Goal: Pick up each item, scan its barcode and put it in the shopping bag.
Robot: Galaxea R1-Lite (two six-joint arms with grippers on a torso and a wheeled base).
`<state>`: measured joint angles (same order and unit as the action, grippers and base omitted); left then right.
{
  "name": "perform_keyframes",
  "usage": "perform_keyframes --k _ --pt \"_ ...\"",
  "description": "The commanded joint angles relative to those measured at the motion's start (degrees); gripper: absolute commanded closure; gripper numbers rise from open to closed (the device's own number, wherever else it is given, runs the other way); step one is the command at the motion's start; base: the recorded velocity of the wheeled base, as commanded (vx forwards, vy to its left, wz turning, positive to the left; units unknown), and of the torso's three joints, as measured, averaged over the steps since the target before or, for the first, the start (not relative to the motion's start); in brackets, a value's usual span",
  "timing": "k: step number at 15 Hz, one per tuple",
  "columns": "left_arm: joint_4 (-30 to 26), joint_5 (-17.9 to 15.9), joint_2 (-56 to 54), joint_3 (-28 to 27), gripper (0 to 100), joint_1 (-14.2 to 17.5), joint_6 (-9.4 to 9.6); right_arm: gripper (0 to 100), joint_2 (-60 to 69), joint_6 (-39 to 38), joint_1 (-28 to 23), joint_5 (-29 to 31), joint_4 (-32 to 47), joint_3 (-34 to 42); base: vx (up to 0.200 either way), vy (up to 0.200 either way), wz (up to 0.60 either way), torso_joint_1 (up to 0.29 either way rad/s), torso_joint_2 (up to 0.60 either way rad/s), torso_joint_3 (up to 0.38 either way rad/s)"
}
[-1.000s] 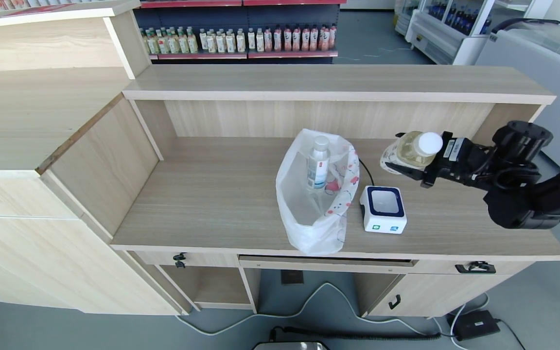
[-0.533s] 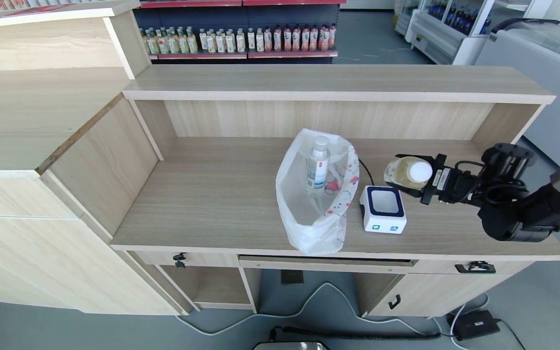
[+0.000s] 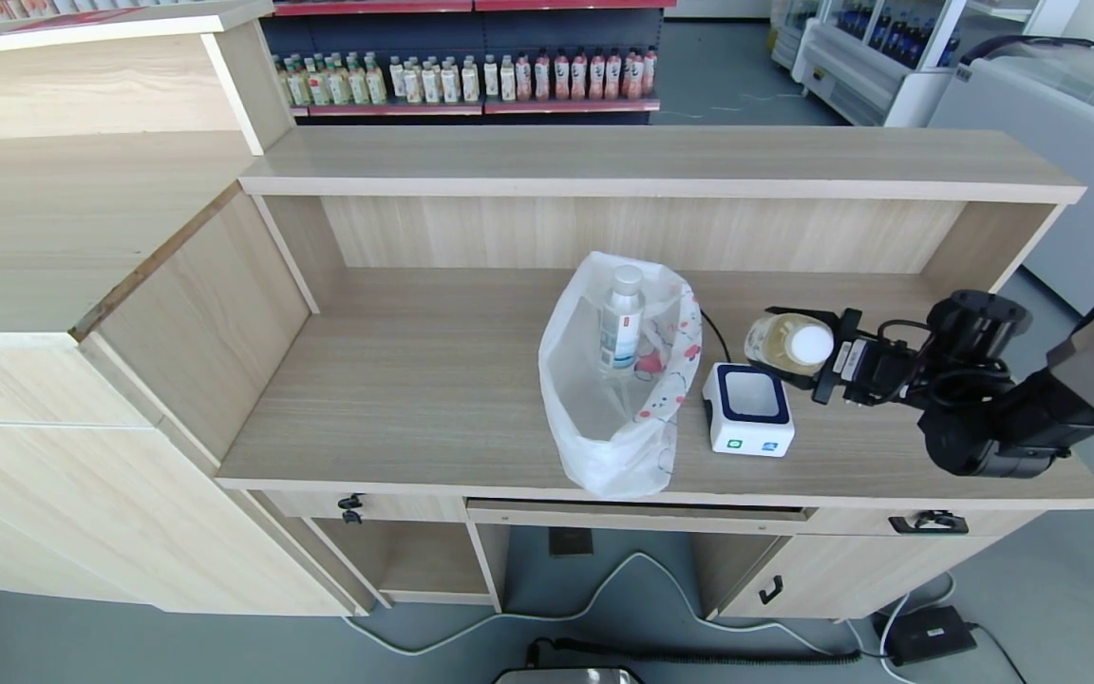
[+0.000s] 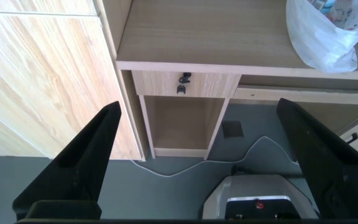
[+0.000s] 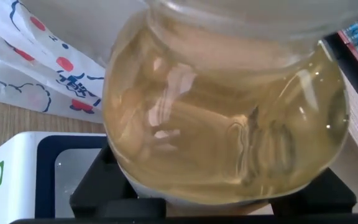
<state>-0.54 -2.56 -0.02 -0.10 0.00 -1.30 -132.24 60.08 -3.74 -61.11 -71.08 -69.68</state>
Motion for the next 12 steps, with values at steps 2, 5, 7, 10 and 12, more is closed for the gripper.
perform_keyframes --k 2,5,7,10,12 --pt "0.0 0.0 0.0 0.0 0 0.0 -0.01 100 -2.1 0.0 1.1 0.1 -0.1 -1.5 0.0 0.0 0.0 0.0 0.0 0.0" --pt "0.0 0.0 0.0 0.0 0 0.0 -0.01 100 -3.5 0.0 2.1 0.2 0.0 -4.1 0.0 0.0 0.0 0.0 0.0 0.0" --pt "0.0 0.0 0.0 0.0 0 0.0 -0.01 100 -4.5 -0.1 2.6 0.3 0.0 -5.6 0.0 0.0 0.0 0.0 0.0 0.0" --pt "0.0 0.0 0.0 0.0 0 0.0 -0.01 100 -5.0 0.0 2.9 0.3 0.0 -5.6 0.0 0.0 0.0 0.0 0.0 0.0" --pt "0.0 0.0 0.0 0.0 0 0.0 -0.01 100 -5.3 0.0 2.9 0.3 0.1 -5.6 0.0 0.0 0.0 0.0 0.0 0.0"
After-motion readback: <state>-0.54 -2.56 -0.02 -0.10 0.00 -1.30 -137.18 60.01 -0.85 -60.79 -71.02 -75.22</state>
